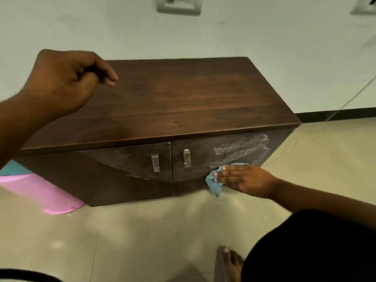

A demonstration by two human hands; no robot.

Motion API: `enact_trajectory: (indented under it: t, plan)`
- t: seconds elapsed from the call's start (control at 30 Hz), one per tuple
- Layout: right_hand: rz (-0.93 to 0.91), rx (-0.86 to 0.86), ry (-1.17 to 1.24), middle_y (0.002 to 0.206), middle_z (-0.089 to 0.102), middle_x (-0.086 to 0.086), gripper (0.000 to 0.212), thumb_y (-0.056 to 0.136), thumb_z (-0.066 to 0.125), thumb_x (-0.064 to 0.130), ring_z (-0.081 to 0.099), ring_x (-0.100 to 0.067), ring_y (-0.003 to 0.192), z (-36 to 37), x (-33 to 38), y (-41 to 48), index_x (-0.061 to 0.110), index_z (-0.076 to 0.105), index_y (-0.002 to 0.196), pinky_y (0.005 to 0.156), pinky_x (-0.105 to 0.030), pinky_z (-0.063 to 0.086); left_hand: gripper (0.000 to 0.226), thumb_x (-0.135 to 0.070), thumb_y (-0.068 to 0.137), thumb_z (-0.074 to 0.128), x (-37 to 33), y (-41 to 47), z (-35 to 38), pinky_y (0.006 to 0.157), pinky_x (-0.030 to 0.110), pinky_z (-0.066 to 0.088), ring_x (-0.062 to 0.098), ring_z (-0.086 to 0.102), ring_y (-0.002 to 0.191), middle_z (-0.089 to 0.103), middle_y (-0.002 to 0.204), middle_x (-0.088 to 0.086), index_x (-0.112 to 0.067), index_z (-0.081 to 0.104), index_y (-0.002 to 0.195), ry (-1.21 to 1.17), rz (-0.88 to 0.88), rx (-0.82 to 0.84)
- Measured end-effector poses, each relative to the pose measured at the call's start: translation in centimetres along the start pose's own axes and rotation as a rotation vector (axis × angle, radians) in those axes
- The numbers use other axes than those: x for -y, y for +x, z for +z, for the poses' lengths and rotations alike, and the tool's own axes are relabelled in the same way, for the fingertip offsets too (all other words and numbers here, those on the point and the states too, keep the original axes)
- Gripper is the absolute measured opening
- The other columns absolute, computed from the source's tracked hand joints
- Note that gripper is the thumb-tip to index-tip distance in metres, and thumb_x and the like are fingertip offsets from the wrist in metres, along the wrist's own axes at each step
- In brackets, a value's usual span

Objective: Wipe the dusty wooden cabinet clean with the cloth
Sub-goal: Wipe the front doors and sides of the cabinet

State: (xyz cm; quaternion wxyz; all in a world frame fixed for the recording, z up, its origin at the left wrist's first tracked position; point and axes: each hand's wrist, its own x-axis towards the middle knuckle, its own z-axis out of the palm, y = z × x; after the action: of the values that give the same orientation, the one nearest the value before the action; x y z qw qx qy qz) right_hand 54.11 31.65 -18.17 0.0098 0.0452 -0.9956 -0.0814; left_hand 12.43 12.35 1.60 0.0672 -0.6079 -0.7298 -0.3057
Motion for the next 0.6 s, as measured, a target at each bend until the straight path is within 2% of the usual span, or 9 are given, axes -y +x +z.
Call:
enact_trajectory:
  t: [0.07, 0.13, 0.23, 0.27, 0.33, 0.4, 0.47, 0.6]
  plan:
    - [0.056, -0.119, -0.011, 0.138, 0.059, -0.004, 0.033, 0.097, 0.053, 0.017, 0.055, -0.021, 0.129, -0.7, -0.1, -1.5, 0.008, 0.067, 0.126, 0.117, -0.029, 0.028, 0.039, -0.023, 0.092, 0.037, -0.3, -0.3, 0.3, 0.072, 0.033, 0.058, 0.007, 0.071, 0.092, 0.072, 0.104, -0.021, -0.038, 0.070, 0.105, 0.039, 0.061, 0.049]
    - [0.103, -0.221, -0.050, 0.143, 0.055, -0.006, 0.031, 0.100, 0.053, 0.013, 0.050, -0.025, 0.134, -1.9, -0.3, -2.4, 0.011, 0.064, 0.129, 0.115, -0.038, 0.034, 0.039, -0.024, 0.092, 0.037, -1.1, -0.5, 0.6, 0.078, 0.028, 0.056, 0.003, 0.068, 0.097, 0.070, 0.104, -0.023, -0.043, 0.069, 0.105, 0.045, 0.079, 0.075]
    - [0.131, -0.354, -0.082, 0.144, 0.052, -0.012, 0.033, 0.102, 0.053, 0.016, 0.048, -0.030, 0.132, -4.7, -0.8, -0.8, 0.013, 0.061, 0.134, 0.111, -0.040, 0.036, 0.035, -0.023, 0.094, 0.041, -3.1, -0.3, 0.4, 0.080, 0.011, 0.051, -0.006, 0.065, 0.098, 0.070, 0.095, -0.024, -0.046, 0.066, 0.102, 0.044, 0.069, 0.068]
    - [0.105, -0.382, -0.106, 0.143, 0.052, -0.013, 0.034, 0.102, 0.053, 0.017, 0.048, -0.030, 0.131, -5.7, -0.9, 0.5, 0.013, 0.060, 0.135, 0.111, -0.040, 0.036, 0.034, -0.019, 0.094, 0.044, -3.8, -0.1, 0.4, 0.079, 0.014, 0.053, -0.003, 0.067, 0.095, 0.071, 0.094, -0.022, -0.043, 0.067, 0.102, 0.037, 0.075, 0.043]
    - [0.027, -0.448, -0.127, 0.139, 0.056, -0.014, 0.034, 0.101, 0.057, 0.015, 0.050, -0.029, 0.128, -7.2, -0.7, 3.1, 0.012, 0.061, 0.134, 0.110, -0.038, 0.038, 0.032, -0.011, 0.094, 0.049, -4.9, 0.6, 0.8, 0.079, 0.034, 0.060, 0.010, 0.071, 0.087, 0.072, 0.093, -0.018, -0.033, 0.071, 0.102, -0.005, 0.068, 0.027]
    - [-0.049, -0.479, -0.121, 0.138, 0.058, -0.012, 0.034, 0.100, 0.058, 0.014, 0.053, -0.027, 0.127, -8.2, 0.0, 5.6, 0.012, 0.061, 0.134, 0.109, -0.036, 0.039, 0.034, -0.005, 0.094, 0.050, -5.7, 1.2, 0.8, 0.078, 0.046, 0.060, 0.018, 0.073, 0.086, 0.073, 0.094, -0.015, -0.027, 0.073, 0.101, -0.033, 0.068, 0.023]
    - [-0.102, -0.459, -0.139, 0.140, 0.057, -0.009, 0.034, 0.101, 0.057, 0.014, 0.054, -0.026, 0.127, -8.7, 0.1, 6.4, 0.013, 0.061, 0.135, 0.108, -0.036, 0.040, 0.035, -0.001, 0.093, 0.050, -6.2, 1.4, 1.0, 0.078, 0.047, 0.060, 0.018, 0.072, 0.087, 0.073, 0.093, -0.011, -0.025, 0.074, 0.100, -0.036, 0.083, 0.028]
    - [-0.072, -0.395, -0.198, 0.140, 0.057, -0.010, 0.039, 0.099, 0.060, 0.013, 0.055, -0.027, 0.124, -9.3, -2.6, 1.2, 0.016, 0.057, 0.137, 0.104, -0.038, 0.044, 0.035, -0.007, 0.094, 0.050, -5.0, 1.5, 0.8, 0.076, 0.041, 0.060, 0.014, 0.072, 0.084, 0.071, 0.093, -0.021, -0.035, 0.071, 0.101, -0.018, 0.100, 0.019]
